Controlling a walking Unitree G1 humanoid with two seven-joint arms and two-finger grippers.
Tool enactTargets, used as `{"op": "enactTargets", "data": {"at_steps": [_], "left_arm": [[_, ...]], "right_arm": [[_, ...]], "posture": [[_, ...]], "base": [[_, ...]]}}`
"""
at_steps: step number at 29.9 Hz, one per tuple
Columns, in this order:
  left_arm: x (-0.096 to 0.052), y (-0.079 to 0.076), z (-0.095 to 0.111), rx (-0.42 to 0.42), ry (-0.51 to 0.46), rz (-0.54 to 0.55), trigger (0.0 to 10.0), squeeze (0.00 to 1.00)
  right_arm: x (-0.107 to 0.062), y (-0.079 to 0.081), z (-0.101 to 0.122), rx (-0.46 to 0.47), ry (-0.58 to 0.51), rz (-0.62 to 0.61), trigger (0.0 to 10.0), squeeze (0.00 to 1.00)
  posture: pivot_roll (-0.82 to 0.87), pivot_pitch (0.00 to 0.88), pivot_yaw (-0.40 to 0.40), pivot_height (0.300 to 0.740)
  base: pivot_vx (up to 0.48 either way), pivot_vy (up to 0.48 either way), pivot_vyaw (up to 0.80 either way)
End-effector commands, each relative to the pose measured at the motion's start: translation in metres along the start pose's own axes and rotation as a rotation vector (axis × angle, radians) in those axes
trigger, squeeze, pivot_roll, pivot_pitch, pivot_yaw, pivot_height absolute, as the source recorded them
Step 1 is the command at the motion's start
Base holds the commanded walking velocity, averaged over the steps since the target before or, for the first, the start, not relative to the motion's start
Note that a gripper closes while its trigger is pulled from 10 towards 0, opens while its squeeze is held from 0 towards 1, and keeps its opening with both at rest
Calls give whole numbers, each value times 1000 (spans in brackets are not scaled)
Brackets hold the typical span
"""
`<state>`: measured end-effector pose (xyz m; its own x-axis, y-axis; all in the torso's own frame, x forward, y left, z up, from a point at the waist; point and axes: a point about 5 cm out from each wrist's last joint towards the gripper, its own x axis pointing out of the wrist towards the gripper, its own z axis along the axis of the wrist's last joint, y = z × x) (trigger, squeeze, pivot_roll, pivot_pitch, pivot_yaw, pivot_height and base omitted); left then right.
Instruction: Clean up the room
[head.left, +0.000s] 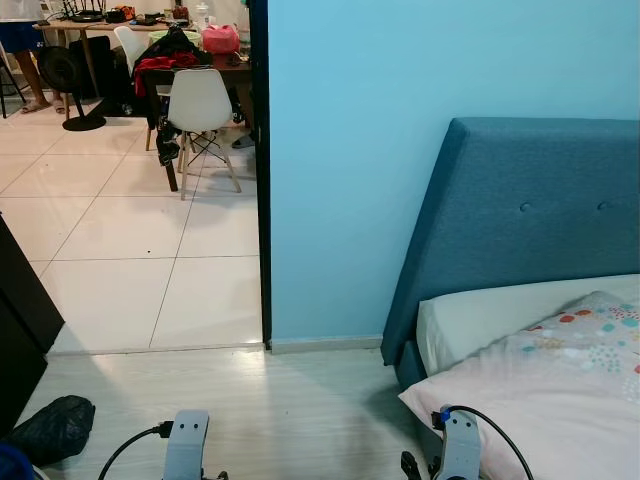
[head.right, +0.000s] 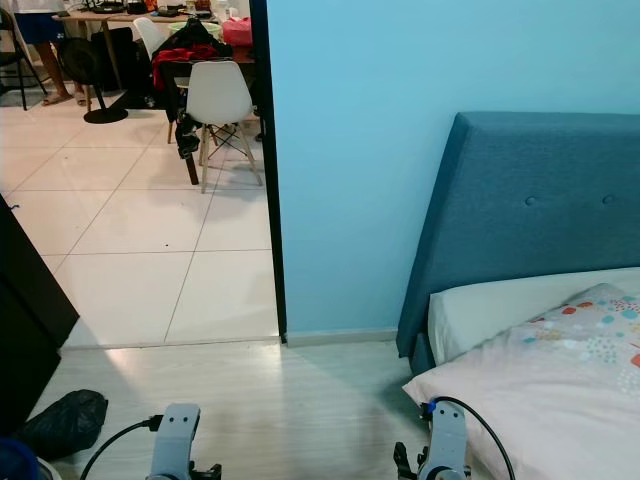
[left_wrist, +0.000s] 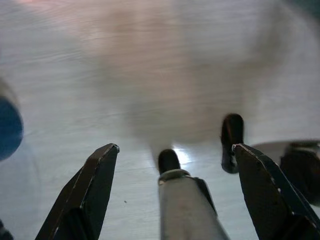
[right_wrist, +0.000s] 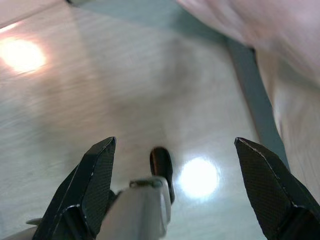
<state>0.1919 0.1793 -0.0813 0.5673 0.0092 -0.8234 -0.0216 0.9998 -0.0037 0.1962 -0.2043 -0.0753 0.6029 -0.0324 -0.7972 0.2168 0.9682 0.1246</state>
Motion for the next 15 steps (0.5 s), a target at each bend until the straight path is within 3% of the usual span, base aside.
{"op": "enactTargets", "data": {"at_steps": [1,15], "left_arm": [[0,-4,-5,11,24,-22,10000,0],[-1,-6,-3,60,-29,-15,10000,0]], "right_arm": [[-1,-5,-4,11,21,-22,10000,0],[-6,-19,-22,-14,88,-67,10000,0]], "posture": [[58,0,-72,740],[55,0,-69,740]], "base": [[0,0,-800],[0,0,-800]]}}
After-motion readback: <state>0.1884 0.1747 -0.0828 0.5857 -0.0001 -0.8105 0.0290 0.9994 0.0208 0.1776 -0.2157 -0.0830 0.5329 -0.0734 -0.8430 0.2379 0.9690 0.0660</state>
